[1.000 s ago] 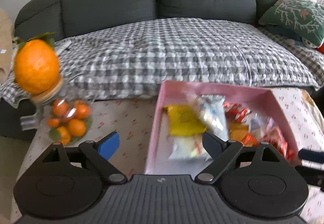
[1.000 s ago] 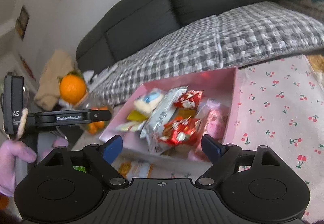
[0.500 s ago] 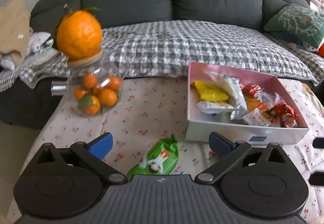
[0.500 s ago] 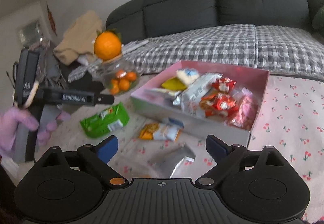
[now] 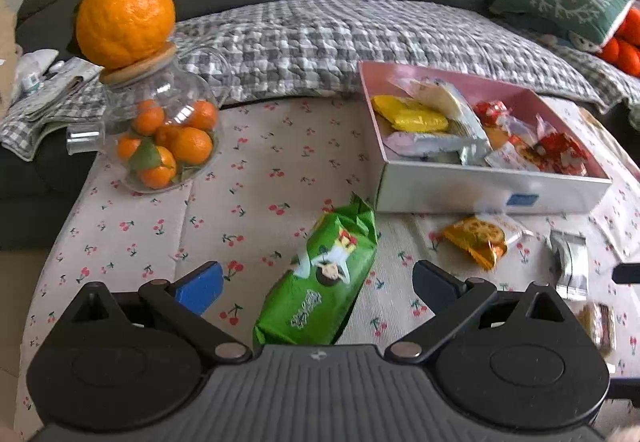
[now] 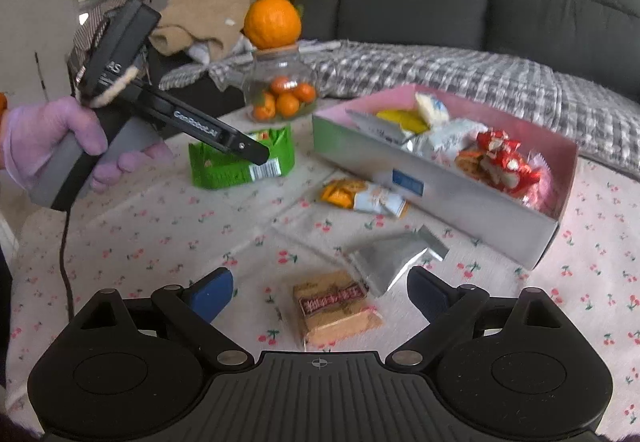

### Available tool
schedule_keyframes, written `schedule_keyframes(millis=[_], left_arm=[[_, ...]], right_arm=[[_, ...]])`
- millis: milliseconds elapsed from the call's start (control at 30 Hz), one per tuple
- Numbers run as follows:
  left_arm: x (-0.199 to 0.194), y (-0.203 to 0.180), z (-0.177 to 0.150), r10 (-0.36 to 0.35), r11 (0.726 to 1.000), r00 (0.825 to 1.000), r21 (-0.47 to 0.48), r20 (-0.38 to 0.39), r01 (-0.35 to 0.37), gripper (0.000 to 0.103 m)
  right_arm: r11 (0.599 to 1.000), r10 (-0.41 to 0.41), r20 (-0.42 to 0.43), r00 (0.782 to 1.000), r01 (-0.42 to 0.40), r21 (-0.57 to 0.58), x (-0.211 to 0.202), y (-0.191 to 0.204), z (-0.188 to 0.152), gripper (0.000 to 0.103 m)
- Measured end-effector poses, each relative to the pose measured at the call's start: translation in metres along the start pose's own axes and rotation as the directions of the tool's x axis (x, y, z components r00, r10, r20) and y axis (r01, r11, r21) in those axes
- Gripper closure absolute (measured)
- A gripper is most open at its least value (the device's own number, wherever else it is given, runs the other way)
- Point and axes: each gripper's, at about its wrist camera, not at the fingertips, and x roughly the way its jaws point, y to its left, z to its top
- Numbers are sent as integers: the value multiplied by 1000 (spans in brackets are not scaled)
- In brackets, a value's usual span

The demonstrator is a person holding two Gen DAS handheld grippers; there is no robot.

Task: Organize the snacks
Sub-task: 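Grasp the green wafer packet with the left tool while the right tool grasps the brown cake bar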

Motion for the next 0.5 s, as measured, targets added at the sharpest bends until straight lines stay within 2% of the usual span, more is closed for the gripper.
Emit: schedule_keyframes(millis=[267,400,500], left_arm=[[14,-6,-9,2,997,997,74,-75,4,4],[21,-7,-13,12,996,994,87,-107,-2,8],[21,-9,-14,15,996,995,88,-103,-6,8]], right_arm=[[1000,-3,-72,997,0,-30,16,9,-8,7],[997,-25,-69,997,20,-70,19,15,-12,7],[998,-21,-60,998,18,-53,20,13,-11,6]])
